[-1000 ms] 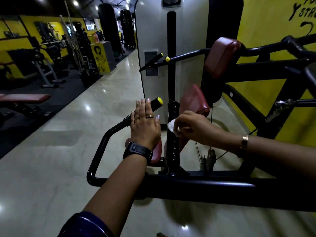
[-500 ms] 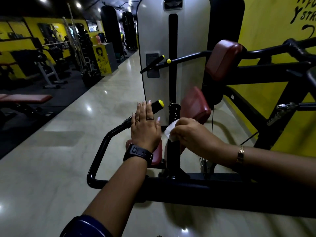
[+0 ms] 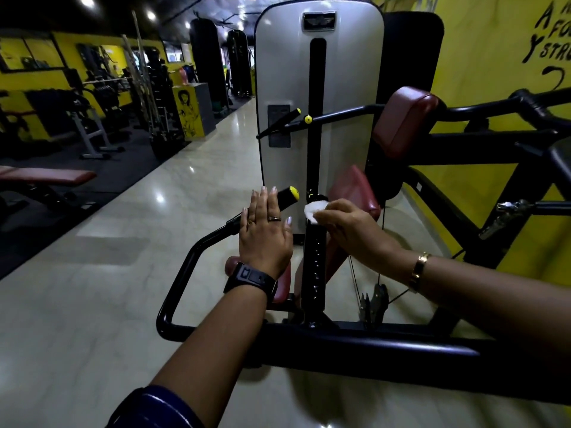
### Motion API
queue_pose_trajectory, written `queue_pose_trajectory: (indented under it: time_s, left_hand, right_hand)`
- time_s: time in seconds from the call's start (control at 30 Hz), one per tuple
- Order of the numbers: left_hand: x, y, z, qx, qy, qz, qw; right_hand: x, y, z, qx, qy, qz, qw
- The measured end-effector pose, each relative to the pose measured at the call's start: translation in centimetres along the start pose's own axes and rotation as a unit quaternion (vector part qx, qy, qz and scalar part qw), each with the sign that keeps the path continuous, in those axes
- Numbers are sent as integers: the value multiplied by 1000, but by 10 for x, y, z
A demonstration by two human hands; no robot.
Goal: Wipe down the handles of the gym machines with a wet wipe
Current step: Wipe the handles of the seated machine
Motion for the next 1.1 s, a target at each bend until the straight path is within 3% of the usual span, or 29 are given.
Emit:
queue_pose_trajectory:
  time_s: [0.1,0.3,0.53,0.77,0.97,1.1]
  left_hand:
    - [2,1,1,-9,-6,-8,1000]
    - [2,0,2,-2,-16,3,1000]
    - [0,2,2,3,-1,4,1000]
    - [1,0,2,3,-8,-4,1000]
    - [2,0,2,10,-16,-6,1000]
    - [2,-1,2,-6,-25,-4,1000]
  right_hand:
    - [8,-17,2,27,-15,37,999]
    - [17,-32,-6,112,-121,99,981]
    - [-10,-27,-6,151,-115,165,968]
    - [-16,-35,-12,268,-140,107,947]
    - [10,-54,-13,213,-202,40,955]
    - [34,-76,-16,168,-237,88,953]
Point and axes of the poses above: each hand's wrist, its own x-axis away from the middle knuckle, its own z-axis out of the back of the hand, y = z × x, the point moved 5 cm from there along -x, towards the middle knuckle, and after that the axes turned 7 degrees about y, right-handed, at the moved point
